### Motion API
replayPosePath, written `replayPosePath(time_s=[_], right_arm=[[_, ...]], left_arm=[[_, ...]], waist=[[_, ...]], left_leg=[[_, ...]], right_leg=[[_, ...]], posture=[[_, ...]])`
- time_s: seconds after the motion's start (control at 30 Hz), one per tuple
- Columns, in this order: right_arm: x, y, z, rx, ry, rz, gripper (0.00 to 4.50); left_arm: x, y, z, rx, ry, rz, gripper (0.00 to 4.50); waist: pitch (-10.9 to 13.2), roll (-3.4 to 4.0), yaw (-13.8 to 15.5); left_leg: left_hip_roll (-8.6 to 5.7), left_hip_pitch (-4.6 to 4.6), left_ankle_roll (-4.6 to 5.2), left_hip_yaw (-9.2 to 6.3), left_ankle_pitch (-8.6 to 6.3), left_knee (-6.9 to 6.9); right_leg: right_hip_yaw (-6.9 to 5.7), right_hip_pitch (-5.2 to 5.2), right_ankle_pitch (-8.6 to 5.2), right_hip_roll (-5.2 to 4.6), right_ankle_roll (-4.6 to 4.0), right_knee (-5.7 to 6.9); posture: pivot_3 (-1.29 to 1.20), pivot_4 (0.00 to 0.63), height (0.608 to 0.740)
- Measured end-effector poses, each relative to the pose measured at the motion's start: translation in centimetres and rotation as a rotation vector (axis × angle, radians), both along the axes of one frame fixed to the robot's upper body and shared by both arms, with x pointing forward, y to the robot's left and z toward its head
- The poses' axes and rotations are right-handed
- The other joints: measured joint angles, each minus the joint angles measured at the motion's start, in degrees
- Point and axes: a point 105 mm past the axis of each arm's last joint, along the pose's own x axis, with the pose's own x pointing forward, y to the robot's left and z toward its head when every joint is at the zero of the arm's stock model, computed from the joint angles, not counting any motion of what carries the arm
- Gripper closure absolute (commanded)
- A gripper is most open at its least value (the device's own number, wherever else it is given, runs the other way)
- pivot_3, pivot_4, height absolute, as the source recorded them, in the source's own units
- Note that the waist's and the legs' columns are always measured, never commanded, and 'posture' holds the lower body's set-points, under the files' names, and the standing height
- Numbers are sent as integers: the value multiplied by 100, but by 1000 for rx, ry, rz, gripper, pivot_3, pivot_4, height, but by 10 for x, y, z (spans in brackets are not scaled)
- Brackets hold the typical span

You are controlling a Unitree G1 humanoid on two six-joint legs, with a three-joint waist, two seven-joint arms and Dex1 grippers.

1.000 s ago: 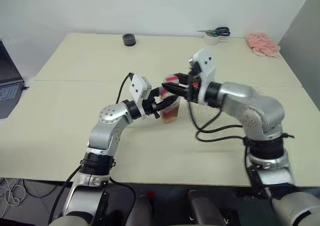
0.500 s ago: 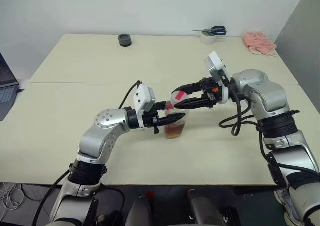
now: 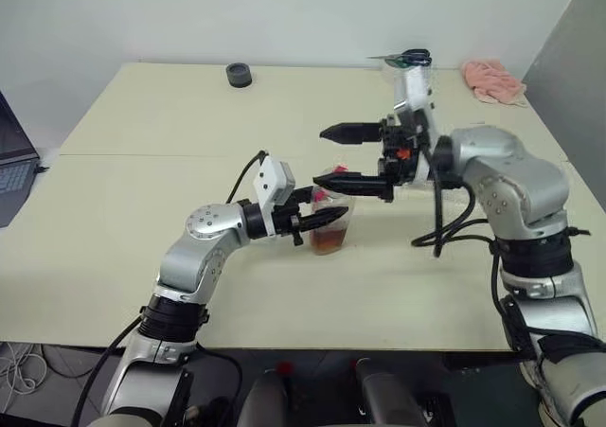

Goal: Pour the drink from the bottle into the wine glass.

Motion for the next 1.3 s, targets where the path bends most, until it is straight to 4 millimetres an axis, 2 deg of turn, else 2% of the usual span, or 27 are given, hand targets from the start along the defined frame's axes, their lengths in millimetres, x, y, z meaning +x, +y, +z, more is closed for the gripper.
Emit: replayPosePath(time_s=[0.13, 0.33, 0.57, 0.9, 1.3], right_arm=[[3, 3, -4, 4, 13, -171, 164], [1, 2, -7, -7, 22, -334, 164], [15, -14, -6, 43, 33, -589, 164], [-7, -1, -11, 64, 84, -608, 164], [-4, 1, -15, 79, 123, -660, 164]], left_arm=[[4, -4, 2, -11, -23, 6, 2739], [10, -3, 0, -11, -34, 12, 2740], [13, 1, 0, -13, -53, 31, 2764], [26, 5, 4, -17, -85, 89, 2764], [29, 2, 3, -27, -78, 86, 2764]], waist=[[0, 0, 32], [0, 0, 53], [0, 0, 56], [0, 0, 56], [0, 0, 51]], left_leg=[[1, 0, 0, -1, 0, 0], [-1, -2, 0, 1, 0, -1], [0, -3, 0, 2, 0, -2], [0, -3, 1, 1, 0, -2], [1, -3, 1, 0, 0, -5]], right_leg=[[-1, -1, 0, 1, 0, 0], [0, -2, 0, 0, 0, -1], [1, -3, 0, 1, 0, -1], [-1, -4, -1, 2, 1, -1], [-1, -5, -1, 5, 0, -1]], posture=[[0, 150, 740], [0, 150, 740], [0, 150, 740], [0, 150, 740], [0, 150, 740]])
